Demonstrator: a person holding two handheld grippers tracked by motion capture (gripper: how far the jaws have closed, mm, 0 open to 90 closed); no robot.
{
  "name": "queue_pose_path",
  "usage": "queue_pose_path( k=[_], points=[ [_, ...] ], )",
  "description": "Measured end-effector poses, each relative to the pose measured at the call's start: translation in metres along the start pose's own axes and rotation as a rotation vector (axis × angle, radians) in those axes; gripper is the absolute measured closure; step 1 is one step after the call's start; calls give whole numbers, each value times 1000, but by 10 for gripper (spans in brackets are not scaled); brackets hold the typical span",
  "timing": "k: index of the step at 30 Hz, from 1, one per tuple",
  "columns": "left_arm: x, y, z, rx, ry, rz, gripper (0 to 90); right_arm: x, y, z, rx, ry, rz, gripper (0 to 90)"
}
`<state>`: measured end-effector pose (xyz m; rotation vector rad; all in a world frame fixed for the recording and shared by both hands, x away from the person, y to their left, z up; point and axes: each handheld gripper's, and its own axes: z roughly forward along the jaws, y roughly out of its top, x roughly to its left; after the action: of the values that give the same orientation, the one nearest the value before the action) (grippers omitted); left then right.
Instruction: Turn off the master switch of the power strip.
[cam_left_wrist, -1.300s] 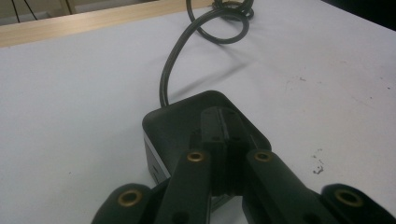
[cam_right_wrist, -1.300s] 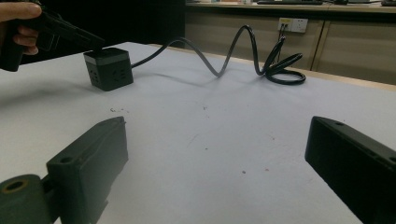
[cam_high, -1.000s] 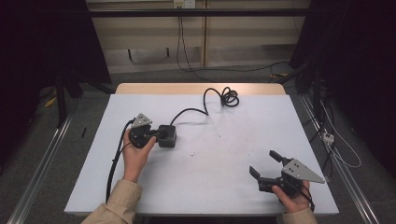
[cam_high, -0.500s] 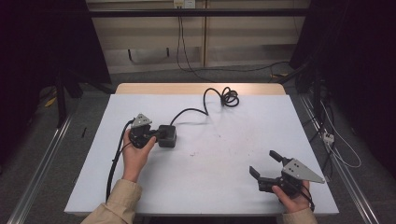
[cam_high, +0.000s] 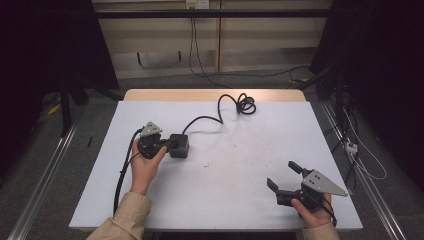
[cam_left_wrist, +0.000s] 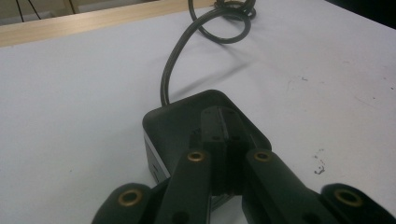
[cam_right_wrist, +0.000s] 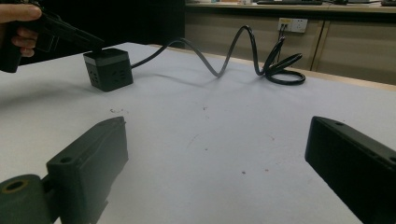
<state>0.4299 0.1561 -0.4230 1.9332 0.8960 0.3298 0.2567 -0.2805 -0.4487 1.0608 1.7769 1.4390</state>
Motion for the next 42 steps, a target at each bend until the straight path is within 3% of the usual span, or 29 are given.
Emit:
queue_pose_path(
  k=[6,15,17,42],
  points=[
    [0,0,0,-7,-3,-17,900,0,0,0,-1,1,-1,53],
    [0,-1,0,-4,4,-6,900,0,0,0,-5,-1,3,54],
    [0,-1,0,-6,0,-22,900,0,0,0,-5,-1,2,54],
    [-1,-1,1,-8,1,-30,900,0,0,0,-2,3,-2,55]
  ],
)
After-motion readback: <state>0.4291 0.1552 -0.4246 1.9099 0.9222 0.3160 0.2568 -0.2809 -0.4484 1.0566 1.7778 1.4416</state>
